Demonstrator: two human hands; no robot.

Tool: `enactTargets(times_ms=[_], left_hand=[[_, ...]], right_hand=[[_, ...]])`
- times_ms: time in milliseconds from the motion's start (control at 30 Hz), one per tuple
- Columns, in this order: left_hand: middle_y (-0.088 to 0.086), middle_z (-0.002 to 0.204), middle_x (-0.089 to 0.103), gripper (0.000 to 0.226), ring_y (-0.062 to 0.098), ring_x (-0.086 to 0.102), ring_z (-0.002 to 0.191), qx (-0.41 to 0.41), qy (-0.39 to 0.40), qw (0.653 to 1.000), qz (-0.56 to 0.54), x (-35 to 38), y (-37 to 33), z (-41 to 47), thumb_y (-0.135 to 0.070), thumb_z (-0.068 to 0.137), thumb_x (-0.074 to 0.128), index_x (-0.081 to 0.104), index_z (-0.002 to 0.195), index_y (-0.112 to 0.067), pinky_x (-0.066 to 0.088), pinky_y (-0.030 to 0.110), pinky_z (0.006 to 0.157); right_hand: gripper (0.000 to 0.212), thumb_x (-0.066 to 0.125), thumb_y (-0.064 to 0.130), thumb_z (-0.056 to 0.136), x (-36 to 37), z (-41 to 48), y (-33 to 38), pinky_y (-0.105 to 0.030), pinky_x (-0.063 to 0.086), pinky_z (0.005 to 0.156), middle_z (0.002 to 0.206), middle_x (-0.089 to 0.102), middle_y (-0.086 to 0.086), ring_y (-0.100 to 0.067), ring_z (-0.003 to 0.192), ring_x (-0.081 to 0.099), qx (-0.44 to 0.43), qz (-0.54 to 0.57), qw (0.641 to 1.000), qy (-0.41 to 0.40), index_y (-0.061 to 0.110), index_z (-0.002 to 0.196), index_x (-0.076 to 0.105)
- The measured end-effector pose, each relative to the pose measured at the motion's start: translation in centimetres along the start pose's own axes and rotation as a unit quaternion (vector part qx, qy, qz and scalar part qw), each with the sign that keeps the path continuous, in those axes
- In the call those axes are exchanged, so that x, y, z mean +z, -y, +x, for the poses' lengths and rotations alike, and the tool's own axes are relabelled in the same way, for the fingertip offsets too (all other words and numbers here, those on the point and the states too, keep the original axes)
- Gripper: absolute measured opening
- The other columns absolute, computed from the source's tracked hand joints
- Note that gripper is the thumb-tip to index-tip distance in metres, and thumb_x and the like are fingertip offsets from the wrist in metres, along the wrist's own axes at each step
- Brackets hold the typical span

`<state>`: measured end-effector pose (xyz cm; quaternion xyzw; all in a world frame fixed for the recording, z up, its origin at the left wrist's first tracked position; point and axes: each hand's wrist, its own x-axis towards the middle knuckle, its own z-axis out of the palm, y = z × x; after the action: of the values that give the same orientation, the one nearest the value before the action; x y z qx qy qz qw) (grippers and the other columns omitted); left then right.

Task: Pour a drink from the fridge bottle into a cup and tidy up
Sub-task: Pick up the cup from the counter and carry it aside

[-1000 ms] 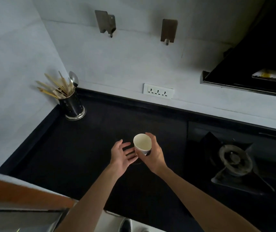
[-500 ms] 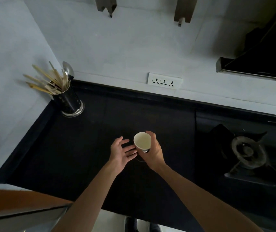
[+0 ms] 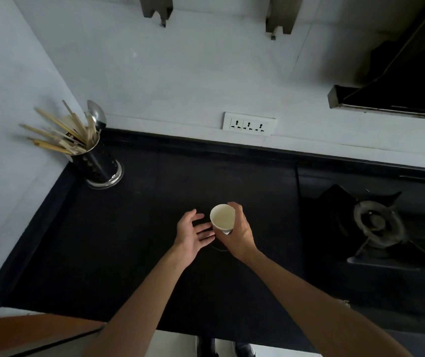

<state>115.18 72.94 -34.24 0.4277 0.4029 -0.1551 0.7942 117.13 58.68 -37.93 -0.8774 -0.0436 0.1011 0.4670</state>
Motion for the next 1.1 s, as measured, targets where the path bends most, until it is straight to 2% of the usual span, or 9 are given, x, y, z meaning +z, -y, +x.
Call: enactTargets(times_ms=[167, 233, 300, 467, 533, 667, 767, 900, 1100], left_hand=[[0.023, 0.122, 0.063, 0.037, 0.041, 0.058, 0.118, 0.016, 0.011, 0.999, 0.047, -0.1, -0.4, -0.3, -0.035, 0.102, 0.045, 0.057, 0.124, -0.008, 0.043, 0.055, 0.108], [0.019, 0.127, 0.061, 0.030, 0.037, 0.057, 0.122, 0.062, 0.023, 0.992, 0.107, -0.1, -0.9, -0.4, -0.031, 0.102, 0.045, 0.057, 0.122, -0.012, 0.043, 0.051, 0.108], [0.015, 0.135, 0.054, 0.026, 0.033, 0.052, 0.128, 0.147, 0.040, 0.962, 0.228, -0.1, -1.5, -0.1, -0.026, 0.103, 0.046, 0.054, 0.125, -0.015, 0.041, 0.046, 0.110], [0.010, 0.149, 0.046, 0.046, 0.024, 0.046, 0.135, 0.261, 0.066, 0.820, 0.505, 1.3, -4.3, -0.3, -0.029, 0.102, 0.049, 0.042, 0.144, -0.011, 0.037, 0.037, 0.109], [0.010, 0.151, 0.043, 0.053, 0.024, 0.043, 0.137, 0.300, 0.083, 0.743, 0.593, 2.7, -5.1, -0.7, -0.033, 0.101, 0.050, 0.038, 0.147, -0.011, 0.036, 0.039, 0.111], [0.010, 0.153, 0.040, 0.061, 0.026, 0.042, 0.137, 0.383, 0.076, 0.557, 0.733, 7.3, -5.4, -1.9, -0.040, 0.099, 0.050, 0.032, 0.149, -0.011, 0.040, 0.041, 0.108], [0.012, 0.145, 0.046, 0.061, 0.029, 0.048, 0.129, 0.436, 0.084, 0.455, 0.772, 11.3, -4.5, -3.0, -0.043, 0.097, 0.048, 0.034, 0.145, -0.009, 0.046, 0.040, 0.103], [0.015, 0.140, 0.049, 0.065, 0.031, 0.052, 0.124, 0.460, 0.099, 0.371, 0.801, 16.8, -2.4, -5.1, -0.048, 0.096, 0.045, 0.033, 0.146, -0.008, 0.047, 0.044, 0.102], [0.015, 0.146, 0.045, 0.066, 0.032, 0.048, 0.130, 0.460, 0.155, 0.338, 0.807, 25.3, 3.2, -9.5, -0.049, 0.098, 0.042, 0.029, 0.148, -0.009, 0.046, 0.046, 0.103]], right_hand=[[0.077, 0.077, 0.028, 0.081, -0.3, -0.1, 0.3, -0.036, 0.052, 0.093, 0.135, 0.045, -0.002, -0.019, 0.122, 0.049, 0.013, -0.006, 1.000, 0.015, 0.027, 0.141, 0.029], [0.086, 0.078, 0.026, 0.081, -0.7, -0.4, 0.4, -0.034, 0.046, 0.100, 0.141, 0.042, -0.003, -0.020, 0.128, 0.045, 0.023, -0.014, 0.999, 0.031, 0.027, 0.147, 0.023], [0.097, 0.079, 0.025, 0.080, -1.4, -0.7, 0.3, -0.031, 0.036, 0.106, 0.149, 0.035, -0.004, -0.020, 0.136, 0.037, 0.034, -0.029, 0.997, 0.057, 0.025, 0.153, 0.014], [0.107, 0.078, 0.036, 0.081, -4.9, -1.6, 0.1, -0.047, 0.036, 0.114, 0.153, 0.030, -0.007, -0.022, 0.141, 0.034, 0.051, -0.070, 0.993, 0.081, 0.030, 0.156, 0.002], [0.104, 0.075, 0.043, 0.083, -6.9, -1.8, -0.1, -0.046, 0.036, 0.113, 0.153, 0.031, -0.007, -0.021, 0.141, 0.035, 0.060, -0.082, 0.992, 0.080, 0.032, 0.155, 0.001], [0.095, 0.068, 0.051, 0.086, -12.6, -2.2, -0.3, -0.043, 0.039, 0.112, 0.154, 0.032, -0.009, -0.024, 0.139, 0.037, 0.067, -0.135, 0.985, 0.078, 0.032, 0.155, 0.005], [0.091, 0.064, 0.054, 0.088, -17.5, -2.8, -0.4, -0.046, 0.039, 0.110, 0.152, 0.034, -0.008, -0.028, 0.139, 0.036, 0.051, -0.226, 0.971, 0.054, 0.030, 0.155, 0.007], [0.087, 0.055, 0.058, 0.090, -24.0, -4.9, -1.4, -0.047, 0.041, 0.106, 0.147, 0.038, -0.007, -0.030, 0.135, 0.039, 0.038, -0.353, 0.935, 0.015, 0.023, 0.156, 0.009], [0.078, 0.051, 0.057, 0.092, -32.1, -11.7, -4.6, -0.052, 0.040, 0.105, 0.150, 0.036, -0.007, -0.032, 0.136, 0.037, 0.089, -0.414, 0.905, -0.038, 0.021, 0.152, 0.018]])
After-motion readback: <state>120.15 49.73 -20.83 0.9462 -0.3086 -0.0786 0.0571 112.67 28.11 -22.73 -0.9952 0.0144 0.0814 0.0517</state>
